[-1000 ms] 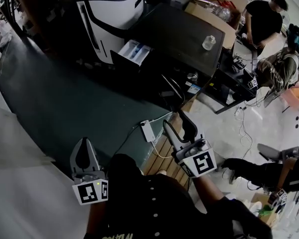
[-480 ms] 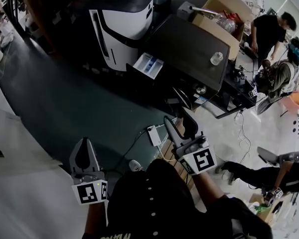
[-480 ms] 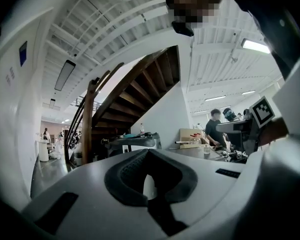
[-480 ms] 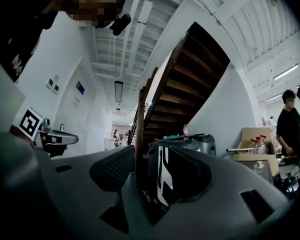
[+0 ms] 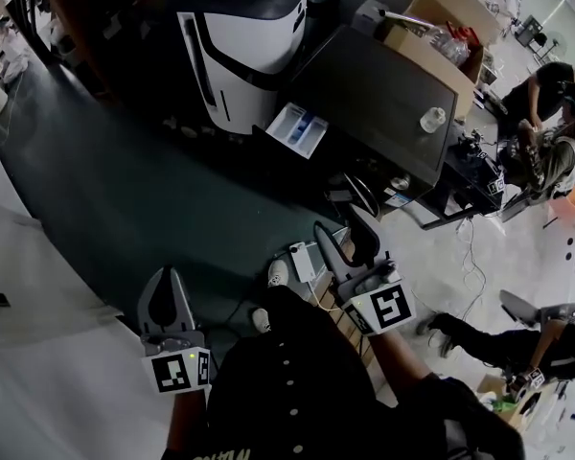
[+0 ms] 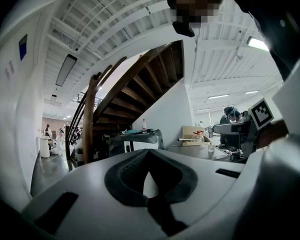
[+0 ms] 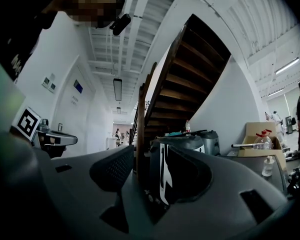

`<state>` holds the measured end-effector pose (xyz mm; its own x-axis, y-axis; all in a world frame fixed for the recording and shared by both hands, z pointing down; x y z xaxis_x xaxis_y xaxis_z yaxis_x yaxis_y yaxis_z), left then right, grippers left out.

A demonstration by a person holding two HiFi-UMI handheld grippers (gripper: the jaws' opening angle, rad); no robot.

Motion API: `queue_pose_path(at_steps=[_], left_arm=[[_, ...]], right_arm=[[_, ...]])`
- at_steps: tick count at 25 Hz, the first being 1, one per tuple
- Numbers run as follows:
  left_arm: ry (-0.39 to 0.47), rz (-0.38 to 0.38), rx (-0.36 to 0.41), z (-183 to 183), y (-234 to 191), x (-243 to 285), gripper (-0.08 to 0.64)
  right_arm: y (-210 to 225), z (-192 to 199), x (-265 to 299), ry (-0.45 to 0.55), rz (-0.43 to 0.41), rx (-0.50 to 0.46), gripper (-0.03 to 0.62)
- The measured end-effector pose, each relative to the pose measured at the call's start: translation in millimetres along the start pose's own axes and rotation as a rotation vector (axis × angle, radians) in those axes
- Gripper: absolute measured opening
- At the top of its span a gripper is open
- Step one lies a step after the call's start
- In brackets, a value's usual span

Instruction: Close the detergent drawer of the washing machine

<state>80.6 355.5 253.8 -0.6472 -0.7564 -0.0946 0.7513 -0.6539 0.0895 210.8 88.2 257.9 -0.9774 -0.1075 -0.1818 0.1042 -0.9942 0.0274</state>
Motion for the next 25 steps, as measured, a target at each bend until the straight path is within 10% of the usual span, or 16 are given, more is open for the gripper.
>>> queue_pose_path(at_steps=[25], left_arm=[[0.005,-0.041,0.031,0,-42,178,0.008]], right_arm=[[100,12,167,0.061,0.009,0.038,0.213]])
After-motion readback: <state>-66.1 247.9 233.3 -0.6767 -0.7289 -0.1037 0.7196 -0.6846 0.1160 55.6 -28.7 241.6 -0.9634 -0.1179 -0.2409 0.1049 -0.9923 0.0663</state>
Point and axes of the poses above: the fingertips, and each gripper's own axes: x forward along the fingers, y to its right, z out of its underside, the point moved 5 cm from there along -x, backward along the fingers, and after that the axes turned 8 degrees about y, right-handed, at the moved point
